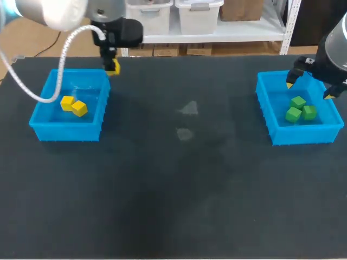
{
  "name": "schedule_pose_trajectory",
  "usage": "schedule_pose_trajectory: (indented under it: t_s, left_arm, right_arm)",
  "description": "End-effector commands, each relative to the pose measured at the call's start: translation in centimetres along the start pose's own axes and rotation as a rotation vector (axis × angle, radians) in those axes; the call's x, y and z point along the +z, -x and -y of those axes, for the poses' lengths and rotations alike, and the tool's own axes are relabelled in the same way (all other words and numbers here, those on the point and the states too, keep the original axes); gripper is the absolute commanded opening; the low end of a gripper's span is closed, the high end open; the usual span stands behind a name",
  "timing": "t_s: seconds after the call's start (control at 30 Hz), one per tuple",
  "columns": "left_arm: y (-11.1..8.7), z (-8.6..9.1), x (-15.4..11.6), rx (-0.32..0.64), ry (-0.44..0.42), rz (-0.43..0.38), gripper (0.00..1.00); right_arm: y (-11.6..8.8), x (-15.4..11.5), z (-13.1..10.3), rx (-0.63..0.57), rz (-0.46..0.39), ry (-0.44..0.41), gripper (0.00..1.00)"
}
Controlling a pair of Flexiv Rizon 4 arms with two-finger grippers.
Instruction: Put the green cubes in the right bin and the yellow cubes in the left bin.
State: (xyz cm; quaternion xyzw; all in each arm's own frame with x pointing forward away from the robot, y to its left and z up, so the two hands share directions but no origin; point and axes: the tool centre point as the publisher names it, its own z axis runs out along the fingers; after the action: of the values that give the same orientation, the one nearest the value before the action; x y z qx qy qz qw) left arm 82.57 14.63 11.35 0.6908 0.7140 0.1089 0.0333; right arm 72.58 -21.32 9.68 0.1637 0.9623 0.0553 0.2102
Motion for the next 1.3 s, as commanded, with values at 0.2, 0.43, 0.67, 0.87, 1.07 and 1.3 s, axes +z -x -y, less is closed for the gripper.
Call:
schedule_pose_trajectory:
  t_s: [0.2, 0.43, 0.67, 0.87, 1.07, 1.3]
  left_arm:
    - [-6.8, 0.4, 0.9, -0.151, 0.042, -0.033, 0.0]
    - [-10.2, 1.8, 1.4, -0.252, 0.025, -0.043, 0.0]
    - [-9.7, 2.9, 3.0, -0.285, -0.013, -0.012, 0.0]
    - [-9.2, 3.1, 3.4, -0.307, -0.036, -0.022, 1.0]
    - [-9.2, 3.1, 3.4, -0.307, -0.036, -0.022, 1.0]
    - [-9.2, 3.1, 3.4, -0.307, -0.036, -0.022, 1.0]
  right_arm:
    - [-0.2, -0.1, 0.1, 0.001, 0.007, 0.0, 1.0]
    - [-0.2, -0.1, 0.1, 0.001, 0.007, 0.0, 1.0]
    - [-0.2, -0.1, 0.1, 0.001, 0.007, 0.0, 1.0]
    - [-0.2, -0.1, 0.1, 0.001, 0.007, 0.0, 1.0]
    - [-0.2, -0.1, 0.1, 0.001, 0.007, 0.0, 1.0]
    - [-0.2, -0.1, 0.1, 0.001, 0.007, 0.0, 1.0]
